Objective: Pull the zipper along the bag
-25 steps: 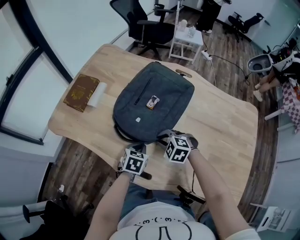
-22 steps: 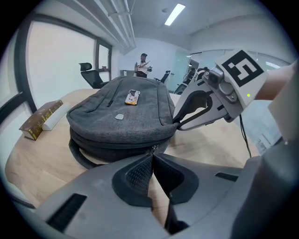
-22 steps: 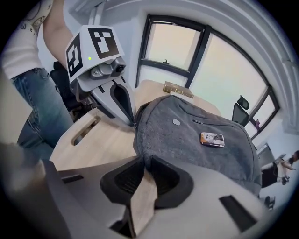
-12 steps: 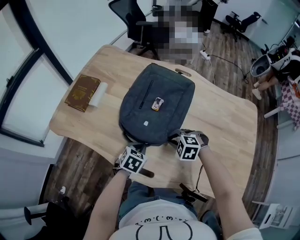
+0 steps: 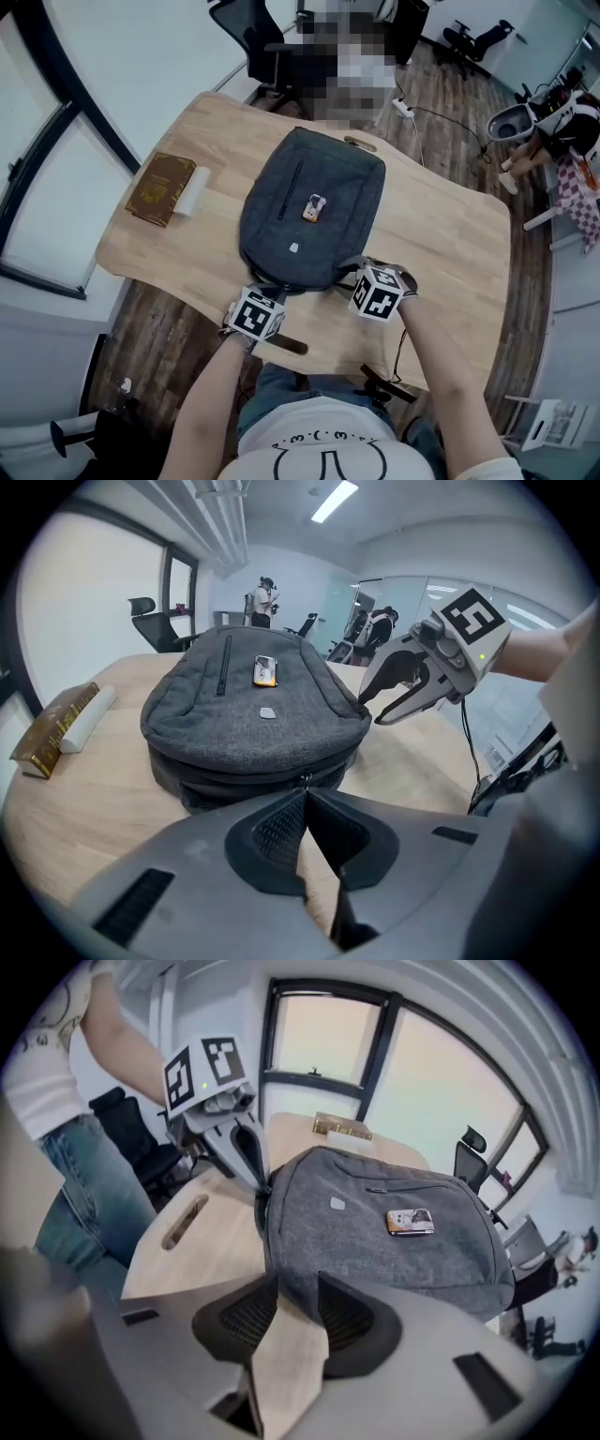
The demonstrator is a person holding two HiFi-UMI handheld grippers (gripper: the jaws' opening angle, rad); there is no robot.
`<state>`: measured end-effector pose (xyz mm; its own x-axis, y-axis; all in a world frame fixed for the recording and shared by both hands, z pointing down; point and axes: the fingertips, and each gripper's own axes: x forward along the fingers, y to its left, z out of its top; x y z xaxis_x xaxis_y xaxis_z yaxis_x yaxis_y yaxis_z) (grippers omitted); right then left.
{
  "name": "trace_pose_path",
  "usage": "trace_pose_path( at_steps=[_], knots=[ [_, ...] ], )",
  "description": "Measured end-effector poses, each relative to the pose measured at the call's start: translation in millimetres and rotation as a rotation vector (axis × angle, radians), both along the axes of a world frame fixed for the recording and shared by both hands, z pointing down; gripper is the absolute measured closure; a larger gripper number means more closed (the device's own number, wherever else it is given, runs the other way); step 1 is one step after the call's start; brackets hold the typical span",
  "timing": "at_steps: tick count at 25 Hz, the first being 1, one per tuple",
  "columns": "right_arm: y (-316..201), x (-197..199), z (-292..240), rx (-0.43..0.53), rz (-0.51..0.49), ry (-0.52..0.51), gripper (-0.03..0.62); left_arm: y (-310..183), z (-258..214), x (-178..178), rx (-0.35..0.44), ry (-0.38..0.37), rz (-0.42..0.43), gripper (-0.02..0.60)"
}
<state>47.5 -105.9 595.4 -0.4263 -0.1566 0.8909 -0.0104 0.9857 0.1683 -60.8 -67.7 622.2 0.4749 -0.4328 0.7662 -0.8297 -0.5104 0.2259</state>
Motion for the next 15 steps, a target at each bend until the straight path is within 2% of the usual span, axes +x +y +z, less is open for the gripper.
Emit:
trace_pose_path(
  at_steps=[3,7,11,15],
  knots=[
    [8.9,-22.9,-6.0,-0.036,0.033,-0.061,0.407,0.1,-3.6,5.8,-0.006,0.045,-0.006,0.563],
    [21.0,-36.1,0.4,-0.027,0.018,-0.043,0.410,4.4,-9.2,37.8,-0.008,0.098,0.051,0.563],
    [27.8,-17.3,12.3,0.000,-0.006,0.040,0.411,8.3,-8.5,77.3,-0.006,0.132,0.111,0.563],
    [25.8,12.5,16.6,0.002,0.032,0.048,0.439,11.2,-5.7,105.0,-0.006,0.152,0.158,0.563]
  ],
)
